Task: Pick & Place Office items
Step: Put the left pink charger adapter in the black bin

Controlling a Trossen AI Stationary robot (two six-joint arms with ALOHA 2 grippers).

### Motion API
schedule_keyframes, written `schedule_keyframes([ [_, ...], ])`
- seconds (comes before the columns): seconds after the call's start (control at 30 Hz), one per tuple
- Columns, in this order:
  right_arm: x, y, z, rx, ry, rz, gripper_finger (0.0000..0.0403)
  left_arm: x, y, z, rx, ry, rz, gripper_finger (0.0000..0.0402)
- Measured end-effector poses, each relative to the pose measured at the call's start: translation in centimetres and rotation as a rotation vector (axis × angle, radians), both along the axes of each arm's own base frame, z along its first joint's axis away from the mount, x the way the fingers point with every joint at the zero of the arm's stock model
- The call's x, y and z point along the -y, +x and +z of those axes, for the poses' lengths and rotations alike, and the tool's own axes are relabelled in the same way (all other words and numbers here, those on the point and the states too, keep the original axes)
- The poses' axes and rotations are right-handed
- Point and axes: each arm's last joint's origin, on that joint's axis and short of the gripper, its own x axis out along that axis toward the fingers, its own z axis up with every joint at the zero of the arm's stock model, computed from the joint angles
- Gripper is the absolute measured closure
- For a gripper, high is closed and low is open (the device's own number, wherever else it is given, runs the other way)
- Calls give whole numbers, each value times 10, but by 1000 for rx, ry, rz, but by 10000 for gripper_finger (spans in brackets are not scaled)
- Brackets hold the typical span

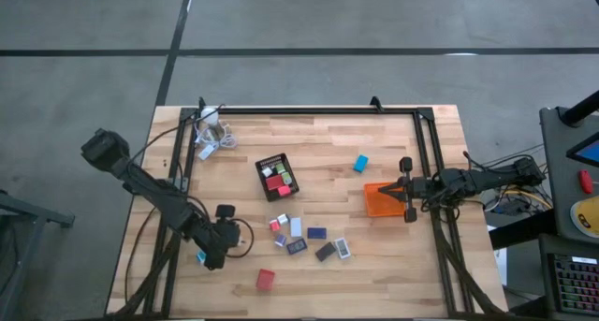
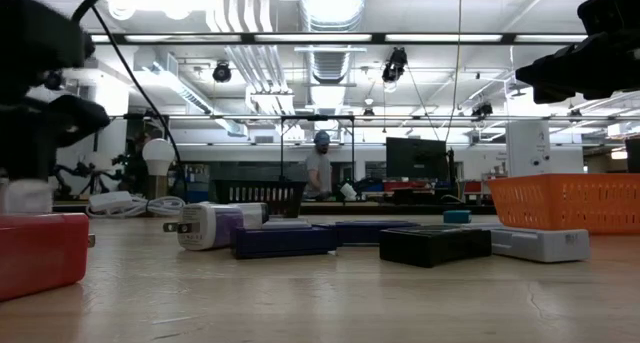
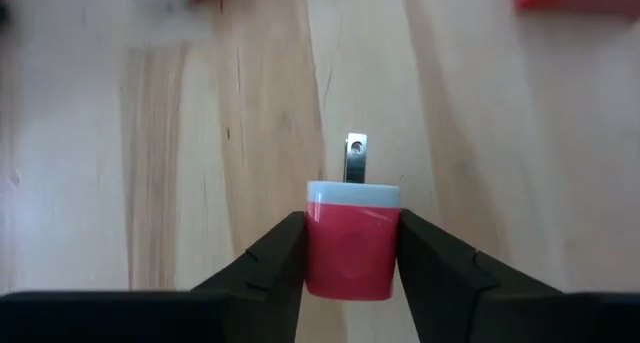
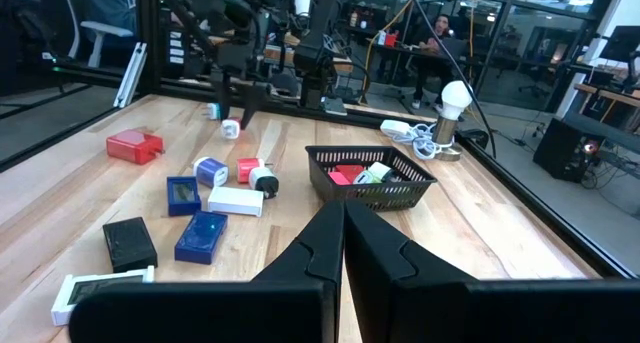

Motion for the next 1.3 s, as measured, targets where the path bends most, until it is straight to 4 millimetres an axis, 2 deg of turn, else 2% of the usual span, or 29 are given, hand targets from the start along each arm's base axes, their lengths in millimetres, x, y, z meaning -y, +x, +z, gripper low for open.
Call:
schedule_keyframes([
  [0.3, 0, 0, 0, 0, 0, 0, 394, -16, 10, 46, 148, -105, 103, 257],
  [0.47, 0, 0, 0, 0, 0, 0, 394, -38, 17, 71, 246, -205, 303, 257],
  [0.63, 0, 0, 0, 0, 0, 0, 394, -67, 24, 88, 385, -199, 588, 257],
  [0.9, 0, 0, 0, 0, 0, 0, 394, -105, 39, 88, 461, -129, 777, 257],
  [1.13, 0, 0, 0, 0, 0, 1, 394, -124, 61, 78, 462, -164, 767, 257],
  [1.3, 0, 0, 0, 0, 0, 0, 394, -133, 76, 62, 424, -146, 775, 257],
])
